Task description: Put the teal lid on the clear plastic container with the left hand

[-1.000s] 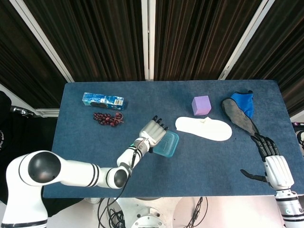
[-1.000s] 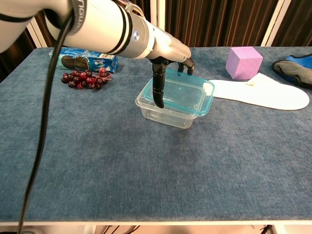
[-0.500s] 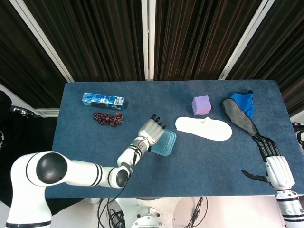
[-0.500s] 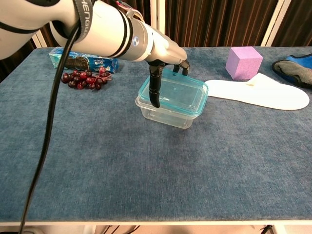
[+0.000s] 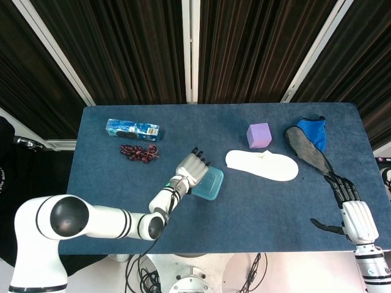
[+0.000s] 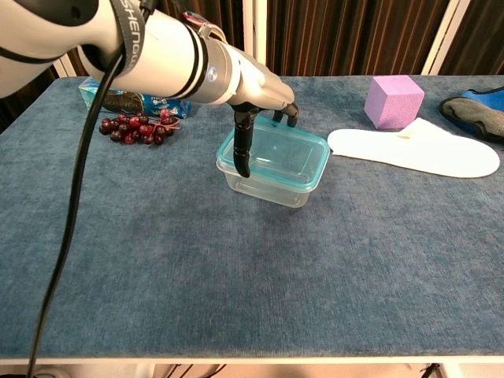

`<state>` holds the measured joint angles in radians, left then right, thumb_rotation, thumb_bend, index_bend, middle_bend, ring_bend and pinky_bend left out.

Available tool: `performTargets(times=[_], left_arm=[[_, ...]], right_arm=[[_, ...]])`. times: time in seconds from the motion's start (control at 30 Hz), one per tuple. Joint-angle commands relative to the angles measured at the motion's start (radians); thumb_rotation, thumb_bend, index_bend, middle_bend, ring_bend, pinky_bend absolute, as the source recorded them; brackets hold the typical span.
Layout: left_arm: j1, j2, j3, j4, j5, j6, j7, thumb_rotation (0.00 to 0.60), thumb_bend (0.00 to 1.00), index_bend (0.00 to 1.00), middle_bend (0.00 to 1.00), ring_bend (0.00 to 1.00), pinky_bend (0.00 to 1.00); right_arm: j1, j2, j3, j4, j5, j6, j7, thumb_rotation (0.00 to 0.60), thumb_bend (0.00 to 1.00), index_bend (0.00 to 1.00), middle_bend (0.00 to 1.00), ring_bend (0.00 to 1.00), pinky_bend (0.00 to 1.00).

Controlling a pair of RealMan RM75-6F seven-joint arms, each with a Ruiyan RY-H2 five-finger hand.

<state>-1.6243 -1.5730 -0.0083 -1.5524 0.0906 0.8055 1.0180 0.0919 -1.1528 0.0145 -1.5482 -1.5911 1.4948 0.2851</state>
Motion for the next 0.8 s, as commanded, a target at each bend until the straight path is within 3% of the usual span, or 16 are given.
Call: performTargets(times=[0.03, 0.27, 0.5, 0.63, 0.8], left_arm=[[0.001, -0.004, 0.006, 0.006, 0.004, -0.003, -0.006, 0.511, 0.28, 0.28, 0.2, 0.03, 0.02], [0.005, -0.008, 0.012, 0.014, 0.023, 0.005, -0.023, 0.512, 0.25, 0.17, 0.18, 0.03, 0.02], [0.006, -0.007, 0.02, 0.012, 0.026, 0.009, -0.029, 0.511, 0.23, 0.12, 0.09, 0.0, 0.02], [0.009, -0.003, 0.017, 0.001, 0.031, 0.017, -0.038, 0.475, 0.22, 0.08, 0.02, 0.0, 0.0], [0.019, 0.006, 0.02, -0.018, 0.062, 0.027, -0.051, 0.46, 0.21, 0.03, 0.0, 0.0, 0.0]], right_arm=[[0.0, 0.0, 0.0, 0.0, 0.0, 0.0, 0.0, 0.6, 0.03, 0.0, 0.0, 0.0, 0.0], [0.0, 0.0, 0.001, -0.001, -0.001, 0.0, 0.0, 0.6, 0.03, 0.0, 0.0, 0.0, 0.0], [-0.004, -0.003, 0.002, 0.006, -0.003, 0.009, 0.006, 0.6, 0.03, 0.0, 0.0, 0.0, 0.0], [-0.006, -0.005, 0.002, 0.011, -0.005, 0.013, 0.012, 0.6, 0.03, 0.0, 0.0, 0.0, 0.0], [-0.008, -0.002, 0.002, 0.011, -0.01, 0.019, 0.014, 0.6, 0.03, 0.0, 0.0, 0.0, 0.0]])
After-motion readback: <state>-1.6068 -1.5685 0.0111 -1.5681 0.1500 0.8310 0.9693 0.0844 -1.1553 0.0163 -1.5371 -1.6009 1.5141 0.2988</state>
